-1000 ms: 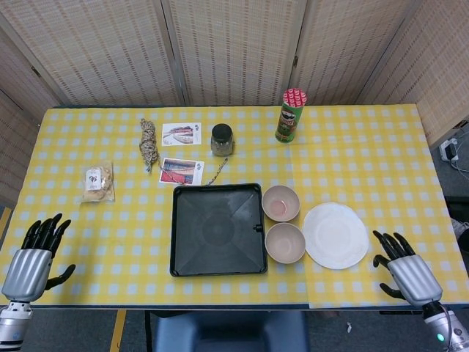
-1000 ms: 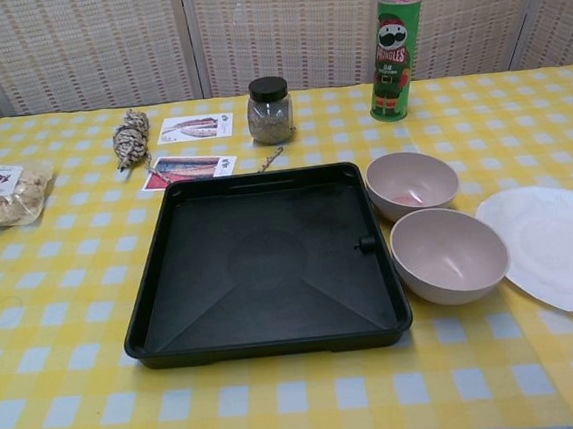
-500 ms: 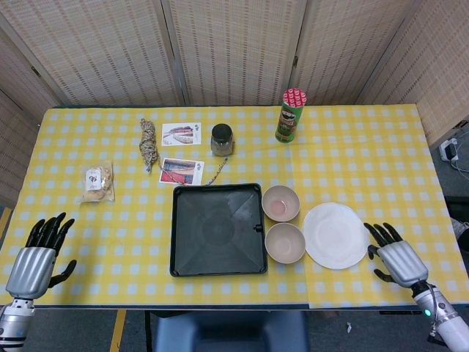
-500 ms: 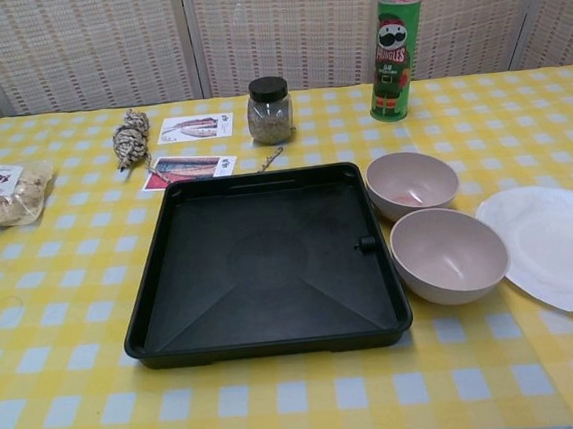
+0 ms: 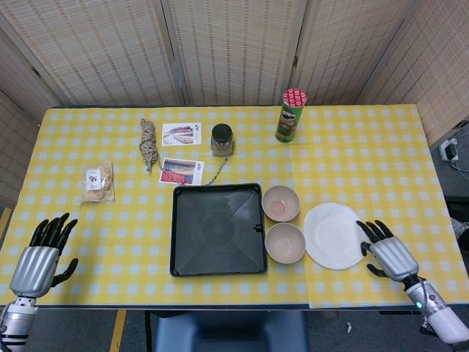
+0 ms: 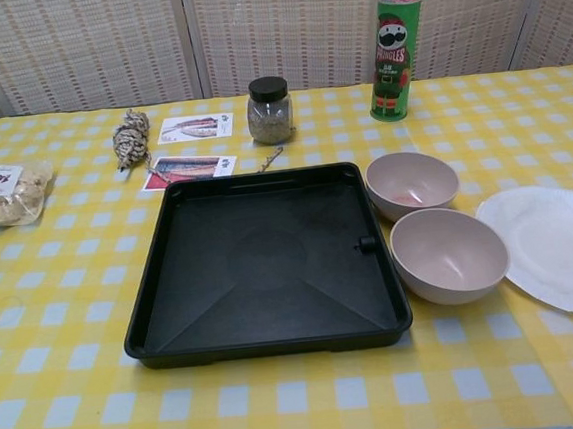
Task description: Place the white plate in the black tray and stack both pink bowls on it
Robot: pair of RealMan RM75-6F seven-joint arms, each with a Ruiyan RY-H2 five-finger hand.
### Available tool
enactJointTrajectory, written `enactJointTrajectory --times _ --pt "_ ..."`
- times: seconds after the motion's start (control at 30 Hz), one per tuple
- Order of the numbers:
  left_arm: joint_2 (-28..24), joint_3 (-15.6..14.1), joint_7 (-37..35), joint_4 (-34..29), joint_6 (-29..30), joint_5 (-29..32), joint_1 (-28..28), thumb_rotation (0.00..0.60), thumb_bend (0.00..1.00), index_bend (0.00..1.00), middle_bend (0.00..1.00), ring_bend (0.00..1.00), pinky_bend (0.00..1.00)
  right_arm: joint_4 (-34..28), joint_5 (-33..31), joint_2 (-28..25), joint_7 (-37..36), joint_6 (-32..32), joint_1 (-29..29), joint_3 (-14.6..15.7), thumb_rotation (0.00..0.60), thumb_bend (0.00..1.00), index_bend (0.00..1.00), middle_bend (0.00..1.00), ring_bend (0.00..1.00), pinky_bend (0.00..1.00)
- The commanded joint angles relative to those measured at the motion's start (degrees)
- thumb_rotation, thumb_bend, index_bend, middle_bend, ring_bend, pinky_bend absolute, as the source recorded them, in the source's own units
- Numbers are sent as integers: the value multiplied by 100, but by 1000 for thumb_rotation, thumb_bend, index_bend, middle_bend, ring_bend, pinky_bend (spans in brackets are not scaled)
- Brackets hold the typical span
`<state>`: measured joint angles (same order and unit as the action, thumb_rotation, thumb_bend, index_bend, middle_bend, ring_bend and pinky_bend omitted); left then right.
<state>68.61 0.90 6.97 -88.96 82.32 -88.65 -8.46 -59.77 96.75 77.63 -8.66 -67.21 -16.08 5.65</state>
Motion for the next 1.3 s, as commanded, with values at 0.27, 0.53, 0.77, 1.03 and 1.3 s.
enactJointTrajectory --times 0.27,0.53,0.77,1.03,1.3 --pt "-81 -12 38 -122 -135 152 -11 600 410 0 0 0 0 198 -41 246 -9 63 -100 17 600 355 530 73 26 0" --pt "-98 22 77 -175 -76 246 32 600 414 0 0 0 0 381 -154 479 66 66 -141 -47 600 406 555 99 49 0" --pt "-163 45 55 -259 -81 322 46 600 414 0 0 0 0 505 -183 655 91 60 -185 -60 600 474 592 124 64 0" --pt "-232 2 -81 -295 -123 271 40 600 410 0 0 0 0 653 -153 833 209 -557 -36 -161 600 481 667 181 101 0" --pt "-240 8 -73 -311 -77 265 59 600 411 0 0 0 0 217 -38 595 314 -1505 139 -344 600 482 673 190 109 0"
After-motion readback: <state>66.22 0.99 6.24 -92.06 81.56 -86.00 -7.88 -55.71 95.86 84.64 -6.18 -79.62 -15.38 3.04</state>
